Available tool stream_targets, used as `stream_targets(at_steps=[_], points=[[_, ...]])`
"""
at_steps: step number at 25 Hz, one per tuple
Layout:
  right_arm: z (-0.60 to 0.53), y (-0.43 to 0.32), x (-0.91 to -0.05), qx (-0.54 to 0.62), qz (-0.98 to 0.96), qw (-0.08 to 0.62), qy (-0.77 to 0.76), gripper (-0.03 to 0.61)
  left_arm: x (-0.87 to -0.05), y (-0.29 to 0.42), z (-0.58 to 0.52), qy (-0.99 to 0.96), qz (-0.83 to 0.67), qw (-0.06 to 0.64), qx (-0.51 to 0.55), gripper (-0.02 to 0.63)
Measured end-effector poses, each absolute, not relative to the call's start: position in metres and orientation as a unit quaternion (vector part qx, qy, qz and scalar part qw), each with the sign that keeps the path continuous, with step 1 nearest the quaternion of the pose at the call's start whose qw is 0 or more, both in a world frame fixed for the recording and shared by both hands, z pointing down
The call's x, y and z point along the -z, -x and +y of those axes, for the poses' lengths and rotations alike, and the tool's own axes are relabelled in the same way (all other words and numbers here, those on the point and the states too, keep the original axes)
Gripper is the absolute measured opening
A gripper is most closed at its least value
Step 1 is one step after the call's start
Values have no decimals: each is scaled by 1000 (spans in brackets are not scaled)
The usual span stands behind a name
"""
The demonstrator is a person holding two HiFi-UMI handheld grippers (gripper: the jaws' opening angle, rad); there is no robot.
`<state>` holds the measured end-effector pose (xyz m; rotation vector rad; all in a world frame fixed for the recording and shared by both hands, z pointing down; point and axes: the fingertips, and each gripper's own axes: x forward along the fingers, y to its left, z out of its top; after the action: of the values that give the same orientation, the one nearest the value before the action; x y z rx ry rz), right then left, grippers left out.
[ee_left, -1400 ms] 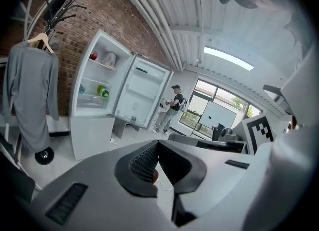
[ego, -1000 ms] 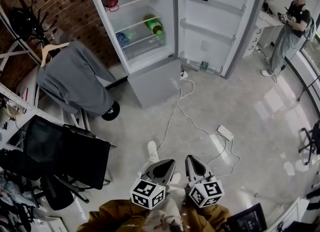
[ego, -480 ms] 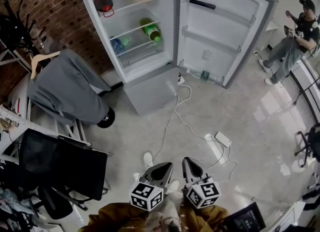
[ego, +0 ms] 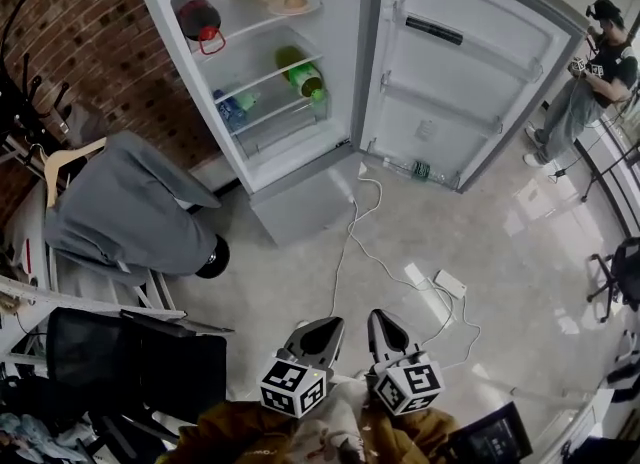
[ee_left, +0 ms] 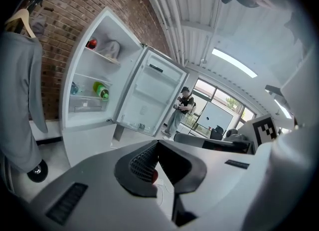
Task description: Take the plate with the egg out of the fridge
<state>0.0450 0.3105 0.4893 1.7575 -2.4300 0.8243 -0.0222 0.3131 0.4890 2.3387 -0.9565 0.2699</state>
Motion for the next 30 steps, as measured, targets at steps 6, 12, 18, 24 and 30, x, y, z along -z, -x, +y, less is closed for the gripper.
stream_targets(at_steps=[6,12,18,24,30], points=[[262,1,-489,-270,-768,11,-581,8,-492,74,261,-880,-349,305,-103,8],[235,42,-488,-260,-763,14,-592,8,-498,111,230,-884,-336,307,-103,9],[230,47,-490,-256,-754,18,-605,7,-499,114,223,-891,-315,312,-99,8],[222,51,-493,-261,-747,13,-611,8,-503,115,216,-893,-305,313,-102,9],[197,55,-495,-263,-751,5,-605,7,-507,121,194,-891,-313,310,-110,8]])
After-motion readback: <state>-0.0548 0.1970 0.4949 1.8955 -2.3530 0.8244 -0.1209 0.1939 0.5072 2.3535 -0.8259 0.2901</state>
